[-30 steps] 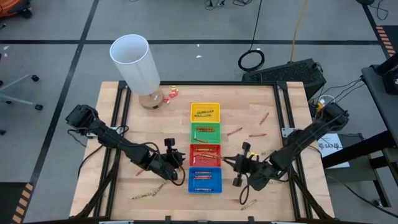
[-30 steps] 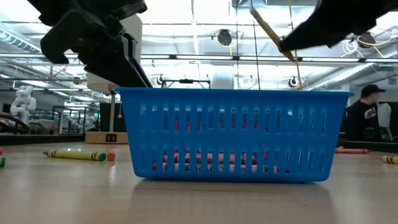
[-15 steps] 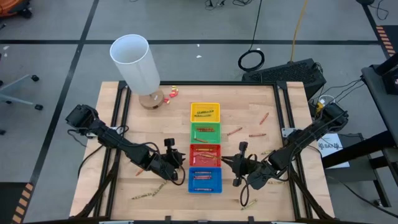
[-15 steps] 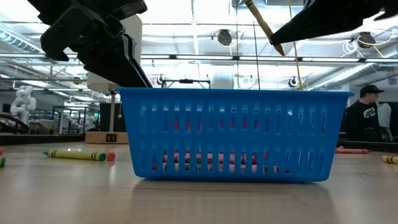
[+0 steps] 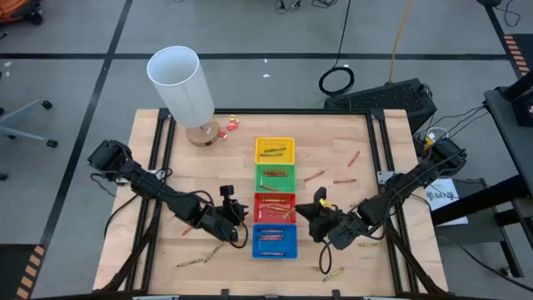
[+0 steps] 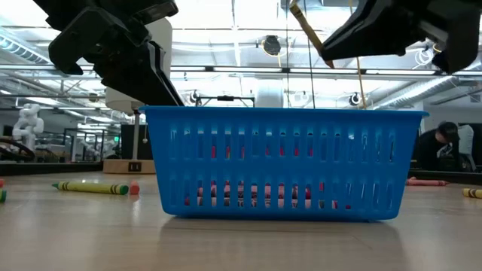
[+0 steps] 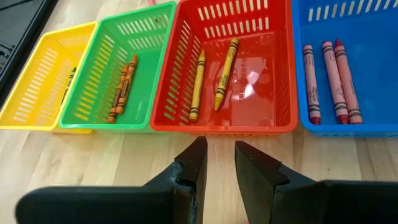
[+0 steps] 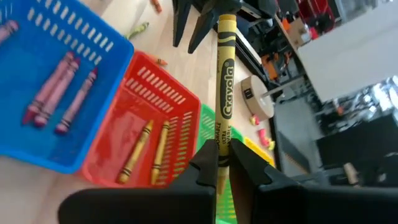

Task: Sort crayons
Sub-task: Put the yellow crayon into the red bin

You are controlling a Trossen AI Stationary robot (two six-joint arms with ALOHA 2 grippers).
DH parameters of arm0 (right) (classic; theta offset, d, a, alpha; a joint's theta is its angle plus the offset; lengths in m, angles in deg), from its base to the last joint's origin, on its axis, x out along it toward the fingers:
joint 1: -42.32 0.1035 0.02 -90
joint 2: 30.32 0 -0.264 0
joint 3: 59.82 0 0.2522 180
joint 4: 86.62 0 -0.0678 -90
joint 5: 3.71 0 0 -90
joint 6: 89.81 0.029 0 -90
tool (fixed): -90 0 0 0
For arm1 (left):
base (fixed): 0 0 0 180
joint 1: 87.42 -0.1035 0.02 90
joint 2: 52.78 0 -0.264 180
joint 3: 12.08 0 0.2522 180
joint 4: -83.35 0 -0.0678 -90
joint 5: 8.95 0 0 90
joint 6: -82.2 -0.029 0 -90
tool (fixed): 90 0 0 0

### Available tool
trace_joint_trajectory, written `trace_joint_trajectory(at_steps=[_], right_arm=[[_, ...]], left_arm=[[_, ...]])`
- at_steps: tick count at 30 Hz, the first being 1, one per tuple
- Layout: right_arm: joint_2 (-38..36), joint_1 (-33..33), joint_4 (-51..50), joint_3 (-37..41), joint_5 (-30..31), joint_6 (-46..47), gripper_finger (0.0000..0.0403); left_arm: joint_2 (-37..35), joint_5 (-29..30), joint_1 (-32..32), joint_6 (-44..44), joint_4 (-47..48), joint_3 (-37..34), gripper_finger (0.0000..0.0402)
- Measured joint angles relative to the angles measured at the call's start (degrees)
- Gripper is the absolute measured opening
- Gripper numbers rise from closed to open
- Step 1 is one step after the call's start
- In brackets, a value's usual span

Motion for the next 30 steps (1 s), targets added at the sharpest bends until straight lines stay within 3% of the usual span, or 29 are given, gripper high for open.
trace_joint_trajectory(at_steps=[7,15,21,30], right_arm=[[0.00,-0.03,0.00,-0.02,-0.03,-6.33,0.0004],[-0.02,-0.03,0.02,-0.02,-0.05,-4.75,0.0004],[-0.02,0.00,0.40,-0.02,-0.08,2.53,0.0004],[-0.02,0.00,0.42,-0.02,-0.11,23.19,0.0004]], left_arm=[[0.00,0.02,0.00,0.04,0.00,-0.01,0.0085],[0.00,0.02,0.00,0.23,-0.01,0.00,0.0085],[0.00,0.02,0.00,1.53,0.01,0.01,0.0085],[0.00,0.02,0.02,1.57,0.01,0.01,0.0085]])
